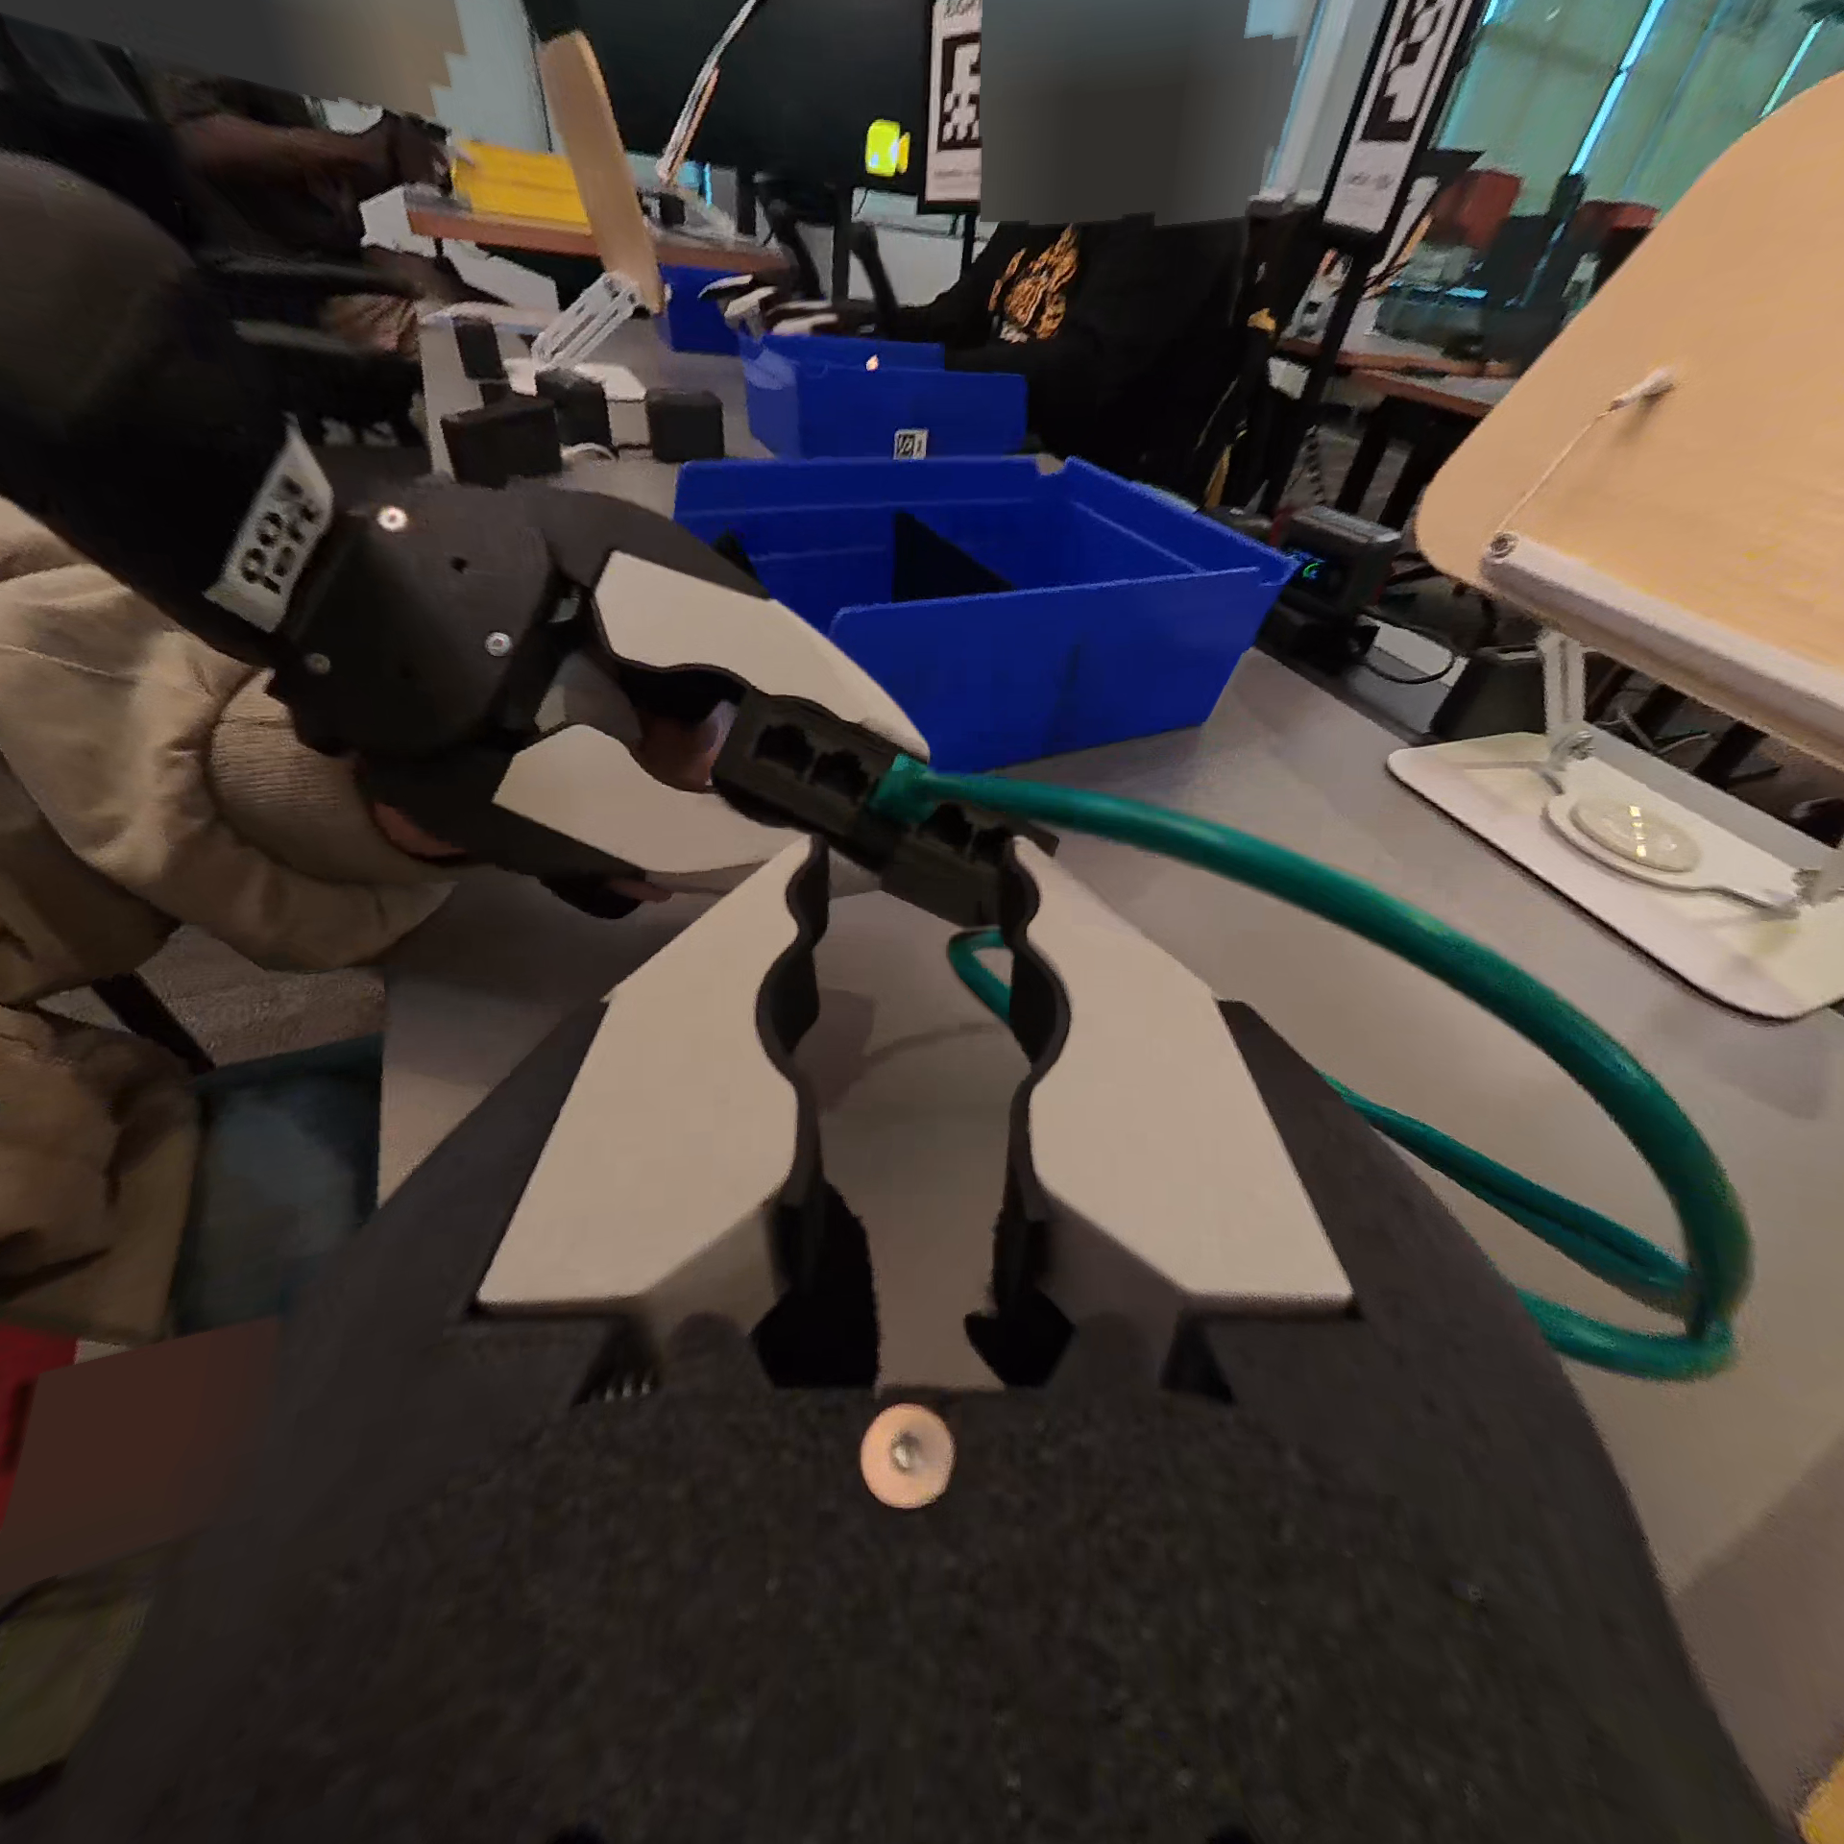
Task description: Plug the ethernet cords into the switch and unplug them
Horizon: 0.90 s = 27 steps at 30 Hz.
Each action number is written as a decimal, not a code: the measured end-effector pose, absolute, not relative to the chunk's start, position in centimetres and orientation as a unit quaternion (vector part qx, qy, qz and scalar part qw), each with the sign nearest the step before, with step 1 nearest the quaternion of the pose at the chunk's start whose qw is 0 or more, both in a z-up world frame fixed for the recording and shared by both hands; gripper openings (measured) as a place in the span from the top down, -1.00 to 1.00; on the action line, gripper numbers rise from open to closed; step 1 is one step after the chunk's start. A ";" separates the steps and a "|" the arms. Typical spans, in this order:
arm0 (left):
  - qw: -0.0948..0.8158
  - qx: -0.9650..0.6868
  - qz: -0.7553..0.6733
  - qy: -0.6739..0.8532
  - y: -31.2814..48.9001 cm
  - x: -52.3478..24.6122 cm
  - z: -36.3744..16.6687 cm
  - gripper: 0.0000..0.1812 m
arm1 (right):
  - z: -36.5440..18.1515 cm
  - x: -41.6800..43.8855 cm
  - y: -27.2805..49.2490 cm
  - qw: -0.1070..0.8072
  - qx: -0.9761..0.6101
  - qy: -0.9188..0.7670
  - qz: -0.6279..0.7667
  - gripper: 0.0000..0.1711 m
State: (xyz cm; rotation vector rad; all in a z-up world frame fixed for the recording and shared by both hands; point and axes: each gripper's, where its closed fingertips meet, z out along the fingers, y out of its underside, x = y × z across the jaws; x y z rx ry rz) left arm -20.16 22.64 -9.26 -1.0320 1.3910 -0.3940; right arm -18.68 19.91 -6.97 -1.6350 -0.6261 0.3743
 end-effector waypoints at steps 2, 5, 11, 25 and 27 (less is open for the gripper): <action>0.632 -0.448 -0.165 0.610 22.5 -20.0 -9.3 0.68 | -7.7 -19.9 20.8 0.608 -0.721 -0.281 0.175 0.60; 0.632 -0.452 -0.141 0.613 22.9 -20.1 -9.6 0.68 | -9.3 -20.9 20.7 0.572 -0.747 -0.281 0.189 0.60; 0.598 -0.440 -0.118 0.659 23.1 -20.4 -11.8 0.68 | -9.9 -20.0 16.7 0.502 -0.775 -0.374 0.085 0.68; 0.600 -0.383 -0.053 0.701 21.6 -19.9 -12.8 0.67 | -10.9 -20.1 20.1 0.382 -0.647 -0.647 -0.130 0.76; 0.601 -0.383 -0.051 0.700 21.7 -19.9 -12.7 0.67 | -11.3 -20.3 20.3 0.378 -0.641 -0.653 -0.142 0.73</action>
